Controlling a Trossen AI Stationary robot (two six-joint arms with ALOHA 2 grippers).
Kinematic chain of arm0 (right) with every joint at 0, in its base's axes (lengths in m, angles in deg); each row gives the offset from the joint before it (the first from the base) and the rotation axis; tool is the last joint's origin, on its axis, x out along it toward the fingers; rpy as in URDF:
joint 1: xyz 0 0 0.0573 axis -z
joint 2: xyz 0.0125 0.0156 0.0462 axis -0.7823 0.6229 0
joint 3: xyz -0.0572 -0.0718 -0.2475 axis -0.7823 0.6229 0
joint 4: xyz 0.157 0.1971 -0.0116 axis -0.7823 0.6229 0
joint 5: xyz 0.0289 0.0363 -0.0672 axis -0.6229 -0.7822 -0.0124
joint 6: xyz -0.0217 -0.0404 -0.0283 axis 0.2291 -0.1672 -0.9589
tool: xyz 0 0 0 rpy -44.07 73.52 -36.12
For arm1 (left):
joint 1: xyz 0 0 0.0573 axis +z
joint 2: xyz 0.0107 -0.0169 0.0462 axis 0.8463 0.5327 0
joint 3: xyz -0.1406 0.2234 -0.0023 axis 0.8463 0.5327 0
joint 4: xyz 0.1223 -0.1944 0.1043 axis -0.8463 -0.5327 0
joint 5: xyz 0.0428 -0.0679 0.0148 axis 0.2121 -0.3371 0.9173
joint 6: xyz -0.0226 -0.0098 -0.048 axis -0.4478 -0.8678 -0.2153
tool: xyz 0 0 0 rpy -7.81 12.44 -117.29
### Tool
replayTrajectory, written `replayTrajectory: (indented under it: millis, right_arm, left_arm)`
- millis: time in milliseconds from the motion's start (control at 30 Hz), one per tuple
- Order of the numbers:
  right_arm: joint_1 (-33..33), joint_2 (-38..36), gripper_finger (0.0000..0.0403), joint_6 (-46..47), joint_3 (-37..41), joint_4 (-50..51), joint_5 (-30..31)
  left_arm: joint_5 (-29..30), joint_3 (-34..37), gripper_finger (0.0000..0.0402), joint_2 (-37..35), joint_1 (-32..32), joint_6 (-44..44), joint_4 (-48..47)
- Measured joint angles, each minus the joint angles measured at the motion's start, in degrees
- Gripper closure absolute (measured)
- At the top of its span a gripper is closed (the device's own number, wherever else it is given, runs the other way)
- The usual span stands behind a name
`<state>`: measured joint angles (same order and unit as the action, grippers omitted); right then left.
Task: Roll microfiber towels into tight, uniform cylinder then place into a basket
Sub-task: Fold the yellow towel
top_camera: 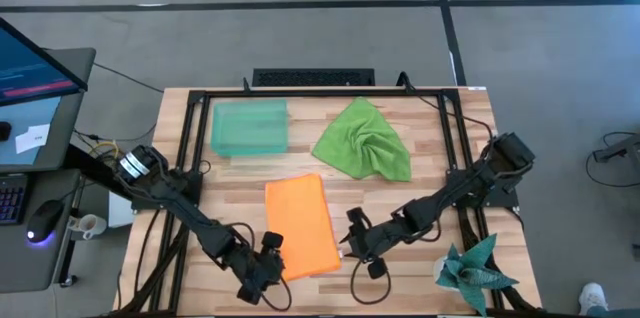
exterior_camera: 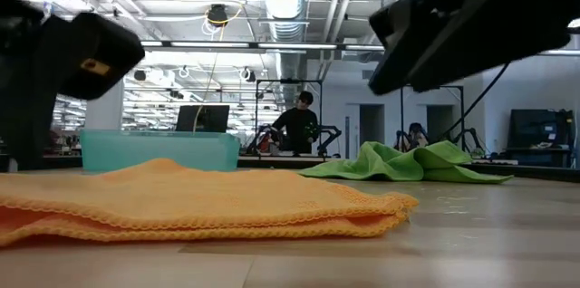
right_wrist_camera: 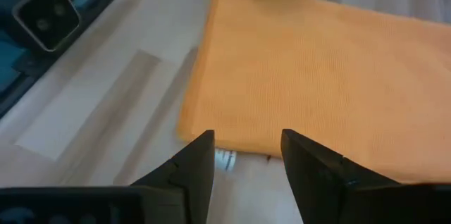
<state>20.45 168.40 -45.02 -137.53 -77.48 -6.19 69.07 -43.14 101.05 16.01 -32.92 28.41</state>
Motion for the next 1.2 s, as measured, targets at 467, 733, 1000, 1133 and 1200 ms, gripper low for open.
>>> replayTrajectory:
  millis: [467, 733, 1000, 1133, 1200]
  right_arm:
    - [0.0, 9.5, 0.0221, -4.3, -0.9, -8.6, -10.0]
    - [2.2, 13.1, 0.0223, -9.3, -3.6, -9.8, -17.4]
    - [5.0, 14.1, 0.0225, -9.1, -3.5, -7.2, -18.1]
    - [6.1, 14.0, 0.0229, -9.1, -3.6, -5.9, -18.4]
    - [6.5, 13.9, 0.0232, -9.1, -3.6, -5.3, -18.4]
  left_arm:
    - [0.9, -3.0, 0.0212, 6.2, -0.1, -3.3, 0.0]
    - [3.1, -7.9, 0.0212, 10.0, -0.1, -4.6, -4.2]
    - [6.3, -7.9, 0.0212, 9.8, 0.0, -10.8, -6.3]
    - [7.3, -7.8, 0.0218, 9.8, 0.1, -13.1, -6.4]
    - [7.9, -7.8, 0.0231, 9.8, 0.1, -13.1, -6.5]
